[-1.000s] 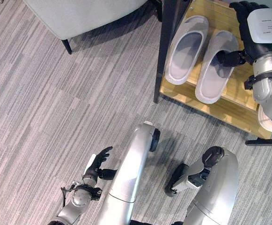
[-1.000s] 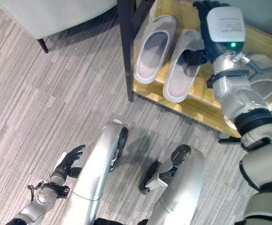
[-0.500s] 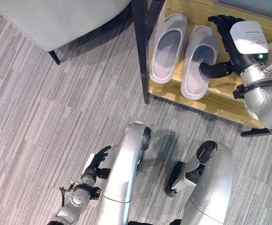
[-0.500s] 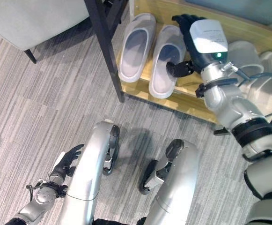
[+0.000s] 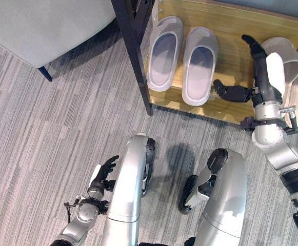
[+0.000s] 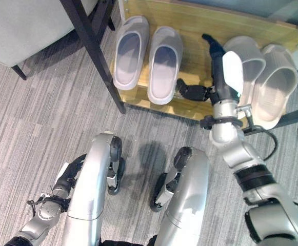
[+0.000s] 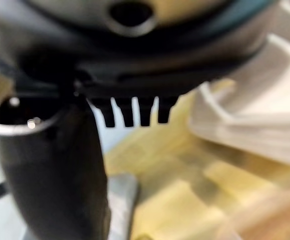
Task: Arrange the slippers neatly on the shoe rack.
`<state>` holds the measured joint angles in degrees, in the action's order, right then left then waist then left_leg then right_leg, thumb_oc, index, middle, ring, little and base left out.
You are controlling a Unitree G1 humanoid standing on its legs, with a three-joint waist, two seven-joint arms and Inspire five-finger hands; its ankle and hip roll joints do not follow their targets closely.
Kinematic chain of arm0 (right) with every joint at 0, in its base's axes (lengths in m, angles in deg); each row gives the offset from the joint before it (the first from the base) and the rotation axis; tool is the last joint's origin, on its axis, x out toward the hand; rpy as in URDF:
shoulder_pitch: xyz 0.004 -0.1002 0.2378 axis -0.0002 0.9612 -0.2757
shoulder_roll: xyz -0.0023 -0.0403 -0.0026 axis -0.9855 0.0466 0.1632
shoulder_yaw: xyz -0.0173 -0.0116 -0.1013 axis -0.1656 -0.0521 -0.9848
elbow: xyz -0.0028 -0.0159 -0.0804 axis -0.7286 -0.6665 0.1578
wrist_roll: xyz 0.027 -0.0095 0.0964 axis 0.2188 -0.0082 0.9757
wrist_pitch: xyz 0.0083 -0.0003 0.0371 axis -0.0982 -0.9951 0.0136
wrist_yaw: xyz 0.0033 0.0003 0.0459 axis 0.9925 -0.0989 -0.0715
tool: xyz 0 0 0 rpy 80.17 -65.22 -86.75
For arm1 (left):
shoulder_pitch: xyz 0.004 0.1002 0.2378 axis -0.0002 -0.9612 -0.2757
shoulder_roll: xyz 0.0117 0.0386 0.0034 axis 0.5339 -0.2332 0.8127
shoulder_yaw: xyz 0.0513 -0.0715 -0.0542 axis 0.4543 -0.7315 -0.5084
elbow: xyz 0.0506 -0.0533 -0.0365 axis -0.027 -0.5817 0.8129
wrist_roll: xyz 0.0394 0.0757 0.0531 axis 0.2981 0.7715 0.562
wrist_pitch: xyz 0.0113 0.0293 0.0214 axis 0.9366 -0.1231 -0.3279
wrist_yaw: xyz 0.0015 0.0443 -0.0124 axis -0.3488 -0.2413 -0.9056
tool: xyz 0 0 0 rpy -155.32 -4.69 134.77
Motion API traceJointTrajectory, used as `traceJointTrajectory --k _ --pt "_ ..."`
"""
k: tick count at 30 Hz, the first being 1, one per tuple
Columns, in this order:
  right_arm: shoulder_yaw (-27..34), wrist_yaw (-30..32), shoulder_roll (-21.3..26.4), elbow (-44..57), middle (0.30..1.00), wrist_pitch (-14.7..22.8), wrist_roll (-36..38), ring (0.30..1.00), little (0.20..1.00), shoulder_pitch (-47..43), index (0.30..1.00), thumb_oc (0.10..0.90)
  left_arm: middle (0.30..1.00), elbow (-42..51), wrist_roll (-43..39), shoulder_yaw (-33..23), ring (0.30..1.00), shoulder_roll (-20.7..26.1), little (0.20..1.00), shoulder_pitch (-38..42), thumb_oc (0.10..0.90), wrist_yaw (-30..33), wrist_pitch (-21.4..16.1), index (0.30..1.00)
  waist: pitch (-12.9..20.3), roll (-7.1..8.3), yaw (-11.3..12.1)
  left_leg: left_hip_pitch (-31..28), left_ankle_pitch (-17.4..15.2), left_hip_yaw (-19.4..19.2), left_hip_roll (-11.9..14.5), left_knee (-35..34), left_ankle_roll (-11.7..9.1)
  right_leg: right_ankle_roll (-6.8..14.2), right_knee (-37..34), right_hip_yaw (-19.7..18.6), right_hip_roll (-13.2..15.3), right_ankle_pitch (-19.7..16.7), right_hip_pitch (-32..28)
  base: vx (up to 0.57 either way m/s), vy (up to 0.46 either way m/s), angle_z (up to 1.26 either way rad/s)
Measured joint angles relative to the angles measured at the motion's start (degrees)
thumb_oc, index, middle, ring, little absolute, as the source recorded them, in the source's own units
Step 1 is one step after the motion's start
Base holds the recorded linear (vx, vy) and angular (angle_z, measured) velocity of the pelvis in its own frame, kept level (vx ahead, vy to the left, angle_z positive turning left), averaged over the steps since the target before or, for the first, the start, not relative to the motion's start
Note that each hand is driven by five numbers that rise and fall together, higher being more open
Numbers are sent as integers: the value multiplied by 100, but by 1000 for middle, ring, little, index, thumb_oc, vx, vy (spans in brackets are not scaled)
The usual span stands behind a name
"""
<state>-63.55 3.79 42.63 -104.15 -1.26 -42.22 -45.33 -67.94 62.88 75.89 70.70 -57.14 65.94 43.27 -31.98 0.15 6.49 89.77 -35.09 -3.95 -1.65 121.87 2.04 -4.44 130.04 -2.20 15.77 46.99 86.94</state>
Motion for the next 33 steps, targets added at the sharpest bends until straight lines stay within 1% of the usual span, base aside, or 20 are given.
traceJointTrajectory --k 1,6,13,18,21,24,29,33 --pt "-2 -1 -153 0 900 -13 86 900 900 3 900 800 900 0 1 0 900 -6 900 4 800 1 21 900 0 0 -15 -2 -10 0 23 7 6 0 1 1 -19 0 2 -3 6 -6" --pt "-19 3 -416 -4 900 -13 161 900 900 -13 900 800 900 -3 108 9 900 -29 900 32 800 23 26 900 0 0 30 -24 -58 5 73 46 6 -2 9 4 -63 -1 1 5 9 -6" --pt "-31 20 -728 -64 900 -13 528 900 900 -118 900 800 900 -34 108 34 900 -41 900 102 800 61 82 900 0 -1 75 -26 -103 10 81 88 30 0 16 10 -64 -1 -24 0 0 0" --pt "-173 32 -798 -121 900 -13 556 900 900 -245 900 800 900 -97 107 52 900 -75 900 180 800 130 81 900 0 -1 120 -26 -107 10 78 89 33 1 14 12 -61 0 -29 0 0 0" --pt "-232 85 -809 -519 900 -14 555 900 900 -514 900 800 900 -165 105 85 900 -82 900 196 800 139 81 900 1 -2 138 -27 -107 13 71 89 32 2 14 14 -58 0 -39 0 0 0" --pt "-223 159 -807 -682 900 -31 554 900 900 -652 900 800 900 -190 104 181 900 -82 900 200 800 148 81 900 2 -3 183 -28 -107 17 67 84 31 5 10 17 -57 2 -42 0 0 0" --pt "-218 183 -803 -657 900 -31 543 900 900 -649 900 800 900 -214 104 179 900 -114 900 197 800 154 81 900 2 -4 176 -23 -107 19 46 73 30 32 7 18 -49 16 -50 0 0 0" --pt "-121 197 -801 -286 900 -42 489 900 900 -481 900 800 900 -213 105 177 900 -151 900 204 800 156 80 900 2 -4 152 -12 -112 12 13 56 20 78 8 6 -43 44 -46 6 -11 4"
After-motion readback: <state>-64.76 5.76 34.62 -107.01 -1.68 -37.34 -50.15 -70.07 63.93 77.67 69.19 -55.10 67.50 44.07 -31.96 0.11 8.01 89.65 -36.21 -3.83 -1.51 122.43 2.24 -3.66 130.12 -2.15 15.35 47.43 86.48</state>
